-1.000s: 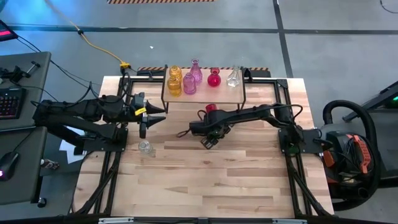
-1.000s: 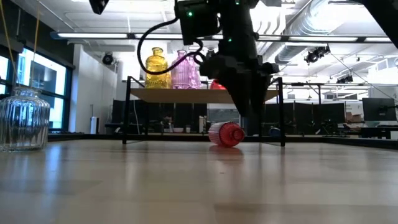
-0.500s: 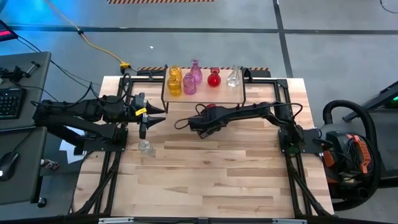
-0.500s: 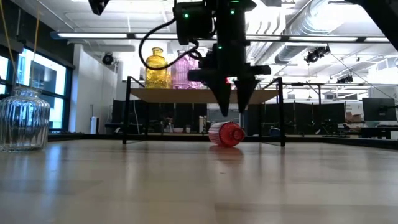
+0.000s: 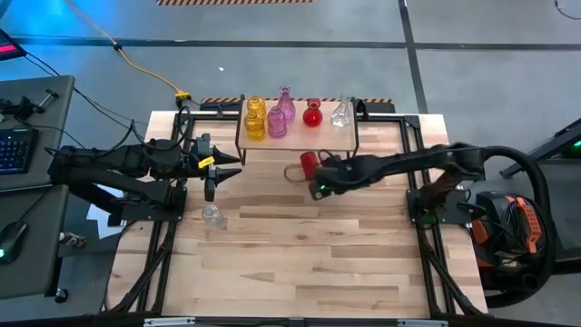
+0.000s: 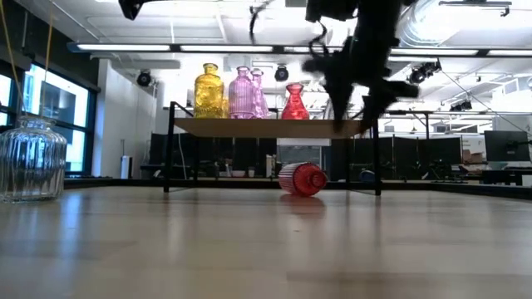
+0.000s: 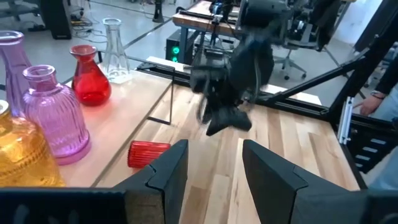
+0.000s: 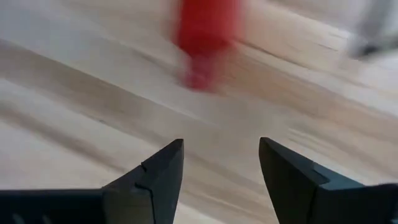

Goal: Sort vases onto shelf
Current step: Put the red vase on the shelf

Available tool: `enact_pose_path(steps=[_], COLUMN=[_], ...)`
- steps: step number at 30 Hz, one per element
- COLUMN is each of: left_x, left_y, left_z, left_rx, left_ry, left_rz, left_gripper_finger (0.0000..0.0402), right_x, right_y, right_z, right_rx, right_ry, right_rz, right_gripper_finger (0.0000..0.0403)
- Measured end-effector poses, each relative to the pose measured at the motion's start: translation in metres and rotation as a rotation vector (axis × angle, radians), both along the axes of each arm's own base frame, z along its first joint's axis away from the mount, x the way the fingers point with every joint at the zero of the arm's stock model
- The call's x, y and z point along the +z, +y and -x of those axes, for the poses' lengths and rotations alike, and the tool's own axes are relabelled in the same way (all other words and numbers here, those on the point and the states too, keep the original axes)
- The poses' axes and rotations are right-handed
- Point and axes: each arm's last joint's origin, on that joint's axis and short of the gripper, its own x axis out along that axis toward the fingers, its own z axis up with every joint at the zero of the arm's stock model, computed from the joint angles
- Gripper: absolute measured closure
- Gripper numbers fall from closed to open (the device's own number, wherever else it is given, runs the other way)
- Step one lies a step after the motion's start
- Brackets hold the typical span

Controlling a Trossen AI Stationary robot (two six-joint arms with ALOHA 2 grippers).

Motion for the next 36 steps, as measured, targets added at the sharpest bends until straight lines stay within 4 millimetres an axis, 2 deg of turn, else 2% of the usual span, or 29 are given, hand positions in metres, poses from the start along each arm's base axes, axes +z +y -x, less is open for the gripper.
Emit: enact_pose_path(steps=[4, 7, 11, 16, 20, 36], left_x=[0.000, 0.000, 0.000, 0.000, 0.000, 0.000], left_y=[0.000, 0.000, 0.000, 0.000, 0.000, 0.000], left_z=[0.000, 0.000, 0.000, 0.000, 0.000, 0.000], left_rx=[0.004, 0.005, 0.009, 0.009, 0.009, 0.012], left_ry=[0.002, 0.000, -0.002, -0.002, -0.002, -0.004], left_rz=[-0.009, -0.007, 0.008, 0.008, 0.008, 0.018], left_gripper_finger=[0.0257, 0.0257, 0.0257, 0.0257, 0.0257, 0.0257], right_x=[0.026, 0.033, 0.031, 0.012, -0.001, -0.038], right_y=[-0.003, -0.006, -0.014, -0.030, -0.039, -0.039], right_z=[-0.001, -0.003, -0.008, -0.017, -0.021, -0.027], right_rx=[-0.030, -0.031, -0.044, 0.045, 0.019, -0.038], right_ry=[-0.357, -0.436, -0.433, -0.356, -0.332, -0.165], right_rz=[-0.009, 0.040, 0.063, -0.007, -0.083, -0.065], right_gripper_finger=[0.0210, 0.0210, 0.0210, 0.0210, 0.0210, 0.0210])
